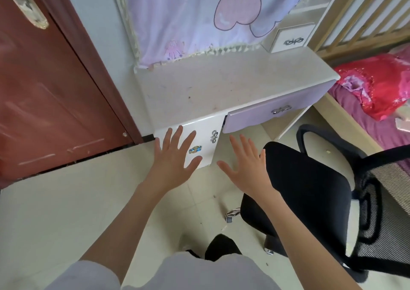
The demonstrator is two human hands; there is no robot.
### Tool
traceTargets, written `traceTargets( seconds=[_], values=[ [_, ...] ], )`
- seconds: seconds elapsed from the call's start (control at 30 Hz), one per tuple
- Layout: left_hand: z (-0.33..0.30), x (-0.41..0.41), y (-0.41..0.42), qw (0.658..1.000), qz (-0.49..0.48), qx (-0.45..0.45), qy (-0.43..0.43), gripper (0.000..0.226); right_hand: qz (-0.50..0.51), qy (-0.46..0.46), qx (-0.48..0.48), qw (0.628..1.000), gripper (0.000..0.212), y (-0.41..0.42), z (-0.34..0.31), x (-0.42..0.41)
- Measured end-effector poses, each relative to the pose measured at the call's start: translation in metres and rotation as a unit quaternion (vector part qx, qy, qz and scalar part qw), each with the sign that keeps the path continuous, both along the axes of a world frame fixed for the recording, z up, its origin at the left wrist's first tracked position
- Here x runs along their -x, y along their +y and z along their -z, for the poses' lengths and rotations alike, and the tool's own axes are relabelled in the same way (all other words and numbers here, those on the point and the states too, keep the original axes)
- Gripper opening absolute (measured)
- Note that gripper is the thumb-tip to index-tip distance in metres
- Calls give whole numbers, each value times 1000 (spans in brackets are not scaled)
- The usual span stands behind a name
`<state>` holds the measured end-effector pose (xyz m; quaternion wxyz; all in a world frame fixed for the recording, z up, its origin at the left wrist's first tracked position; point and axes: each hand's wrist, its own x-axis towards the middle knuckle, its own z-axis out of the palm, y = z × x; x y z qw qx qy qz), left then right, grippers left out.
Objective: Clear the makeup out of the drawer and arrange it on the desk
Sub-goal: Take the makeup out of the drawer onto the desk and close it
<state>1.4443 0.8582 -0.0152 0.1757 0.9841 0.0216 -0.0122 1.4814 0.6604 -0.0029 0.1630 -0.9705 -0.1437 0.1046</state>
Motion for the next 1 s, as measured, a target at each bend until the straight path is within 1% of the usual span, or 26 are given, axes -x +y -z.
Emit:
traceTargets(
  seconds=[0.27, 0.5, 0.6, 0.63, 0.7, 0.77, 0.8, 0.83, 0.87, 0.9, 0.93, 0.97, 1.0],
  values=[
    [26, -90, -3, 998, 47, 4, 34, 83, 35, 21, 28, 999, 76, -1, 20, -84],
    [61, -188, -25, 993, 65, -4, 99, 85, 45, 69, 32, 996, 73, -29, 64, -191],
    [77, -235, -54, 985, 78, -10, 155, 85, 55, 103, 41, 992, 73, -54, 86, -239],
    [81, -251, -65, 980, 89, -9, 175, 81, 62, 116, 44, 990, 73, -64, 92, -254],
    [89, -282, -86, 970, 115, -8, 213, 66, 75, 139, 44, 986, 72, -84, 105, -281],
    [99, -310, -103, 966, 130, -6, 223, 61, 89, 164, 27, 982, 71, -101, 120, -303],
    [103, -321, -109, 965, 138, -9, 222, 60, 102, 185, 5, 977, 70, -108, 128, -312],
    [107, -332, -115, 964, 144, -12, 221, 60, 132, 218, -37, 966, 68, -113, 135, -321],
    [112, -340, -121, 963, 150, -15, 222, 60, 188, 259, -106, 941, 67, -117, 141, -329],
    [117, -347, -125, 961, 155, -20, 227, 60, 274, 306, -195, 891, 63, -119, 145, -338],
    [122, -352, -130, 959, 161, -22, 234, 60, 371, 351, -292, 808, 59, -120, 149, -347],
    [127, -355, -134, 957, 165, -22, 239, 61, 455, 381, -384, 708, 54, -123, 155, -355],
    [133, -356, -137, 955, 172, -27, 239, 61, 518, 388, -458, 609, 50, -126, 162, -363]
  ],
)
